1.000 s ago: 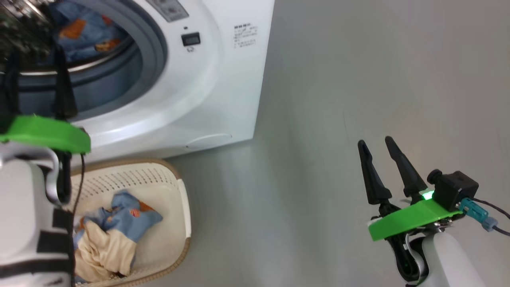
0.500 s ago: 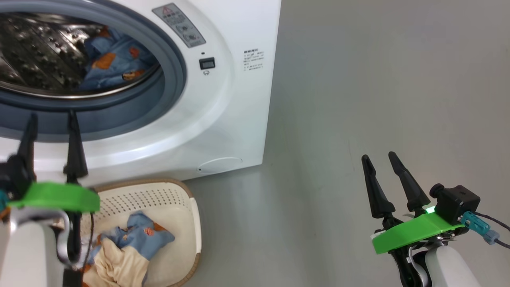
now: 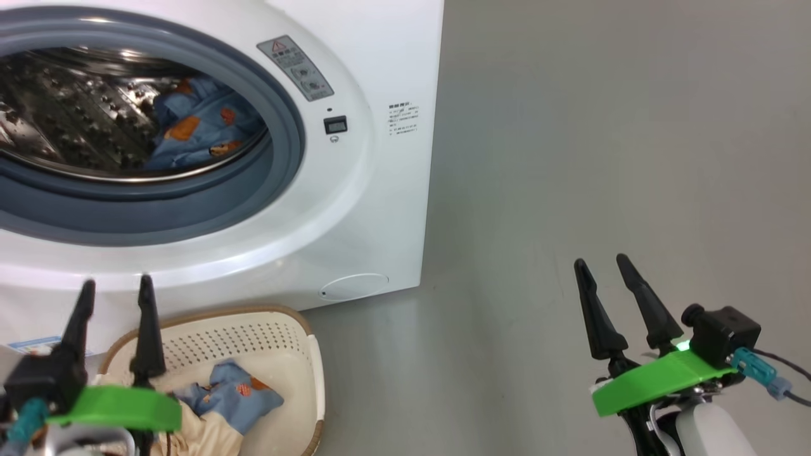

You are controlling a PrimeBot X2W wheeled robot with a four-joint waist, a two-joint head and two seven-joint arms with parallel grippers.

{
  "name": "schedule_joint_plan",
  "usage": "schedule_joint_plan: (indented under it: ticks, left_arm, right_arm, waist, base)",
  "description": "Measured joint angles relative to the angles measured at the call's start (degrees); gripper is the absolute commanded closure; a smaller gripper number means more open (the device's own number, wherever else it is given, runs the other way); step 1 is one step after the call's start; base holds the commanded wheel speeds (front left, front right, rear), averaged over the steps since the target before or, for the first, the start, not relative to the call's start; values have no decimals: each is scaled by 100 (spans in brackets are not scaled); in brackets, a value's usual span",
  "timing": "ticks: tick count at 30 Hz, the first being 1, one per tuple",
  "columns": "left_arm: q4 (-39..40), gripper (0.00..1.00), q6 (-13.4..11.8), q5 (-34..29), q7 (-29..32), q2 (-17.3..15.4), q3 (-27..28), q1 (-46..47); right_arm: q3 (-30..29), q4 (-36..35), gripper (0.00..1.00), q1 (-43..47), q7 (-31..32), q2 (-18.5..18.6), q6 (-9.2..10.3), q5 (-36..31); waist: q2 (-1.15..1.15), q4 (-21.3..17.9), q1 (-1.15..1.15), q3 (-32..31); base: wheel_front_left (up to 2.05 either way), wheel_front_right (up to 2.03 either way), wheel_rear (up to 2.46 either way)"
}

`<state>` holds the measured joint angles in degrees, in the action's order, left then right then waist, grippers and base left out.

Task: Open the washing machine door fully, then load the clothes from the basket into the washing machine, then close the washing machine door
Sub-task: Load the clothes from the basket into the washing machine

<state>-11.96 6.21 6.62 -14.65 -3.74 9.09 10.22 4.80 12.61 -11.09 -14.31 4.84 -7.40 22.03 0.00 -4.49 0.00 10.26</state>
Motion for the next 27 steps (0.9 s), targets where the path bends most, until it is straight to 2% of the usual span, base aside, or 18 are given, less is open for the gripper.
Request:
schedule_joint_plan:
  ticks: [11,22,27]
  left_arm:
    - [432,0,-120,67,1,111,82,-893]
    - [595,0,-341,91,1,147,-169,-1193]
    - [599,0,-345,156,1,148,-177,-1256]
  right_arm:
    - [-9,-16,0,220,0,32,0,35]
    - [-36,-27,0,299,0,33,0,34]
    - [-36,-22,0,303,0,33,0,34]
  waist:
    - [0,2,0,-151]
    - [0,87,0,-262]
    - [0,95,0,-294]
  base:
    - [0,0,0]
    - [0,0,0]
    - [0,0,0]
